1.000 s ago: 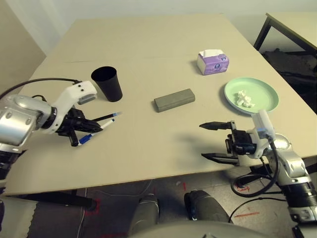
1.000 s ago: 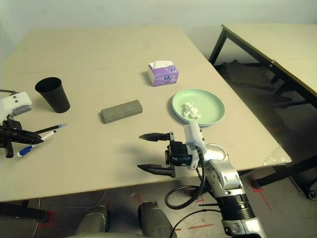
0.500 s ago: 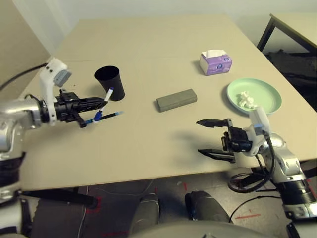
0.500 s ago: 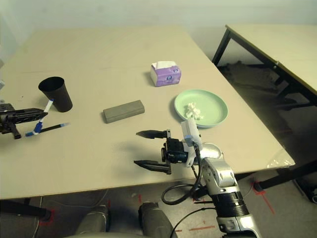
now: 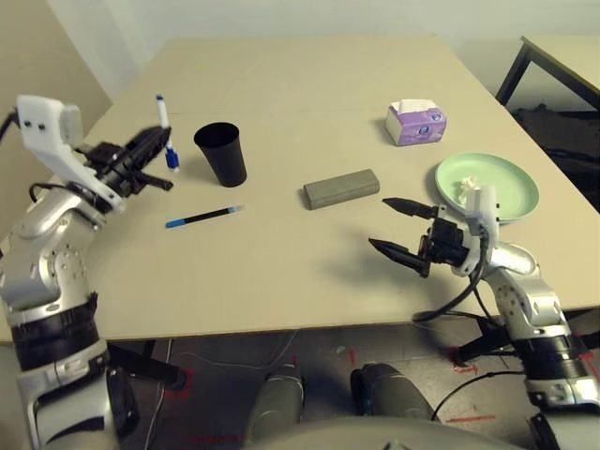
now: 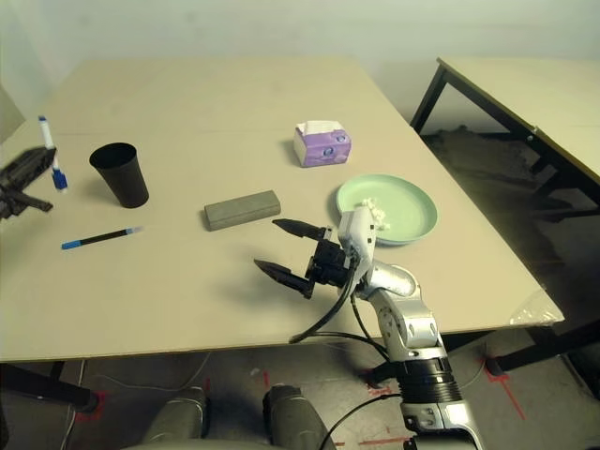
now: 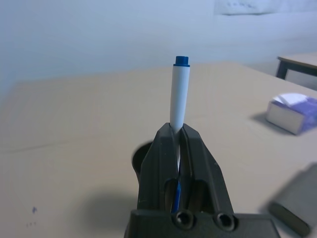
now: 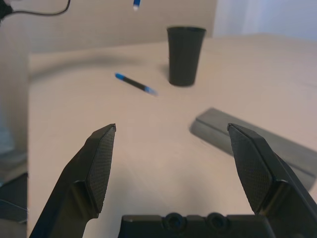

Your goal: Organize and tidy the items on the table.

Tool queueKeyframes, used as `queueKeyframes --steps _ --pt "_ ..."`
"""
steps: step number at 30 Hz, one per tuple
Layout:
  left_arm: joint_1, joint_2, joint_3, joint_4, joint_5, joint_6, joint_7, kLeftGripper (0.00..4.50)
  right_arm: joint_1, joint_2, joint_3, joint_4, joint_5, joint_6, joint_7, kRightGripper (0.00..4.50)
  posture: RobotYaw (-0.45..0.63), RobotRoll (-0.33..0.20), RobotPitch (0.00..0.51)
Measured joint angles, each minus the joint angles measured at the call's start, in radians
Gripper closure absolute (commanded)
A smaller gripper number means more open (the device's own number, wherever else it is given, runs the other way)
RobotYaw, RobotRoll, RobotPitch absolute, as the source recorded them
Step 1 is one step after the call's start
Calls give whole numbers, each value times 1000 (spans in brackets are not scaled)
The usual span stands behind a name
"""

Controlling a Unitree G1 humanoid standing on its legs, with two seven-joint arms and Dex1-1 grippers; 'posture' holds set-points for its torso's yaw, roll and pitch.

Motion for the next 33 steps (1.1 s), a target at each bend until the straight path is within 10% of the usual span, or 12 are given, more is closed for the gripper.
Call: queueKeyframes --steps 17,33 --pt "-464 -56 -112 729 94 -431 30 4487 -17 -1 28 55 -117 -90 -84 0 -74 0 70" --pt "-444 -101 -138 828 106 -490 19 4487 -13 -5 31 45 -117 -87 -85 0 -79 0 81"
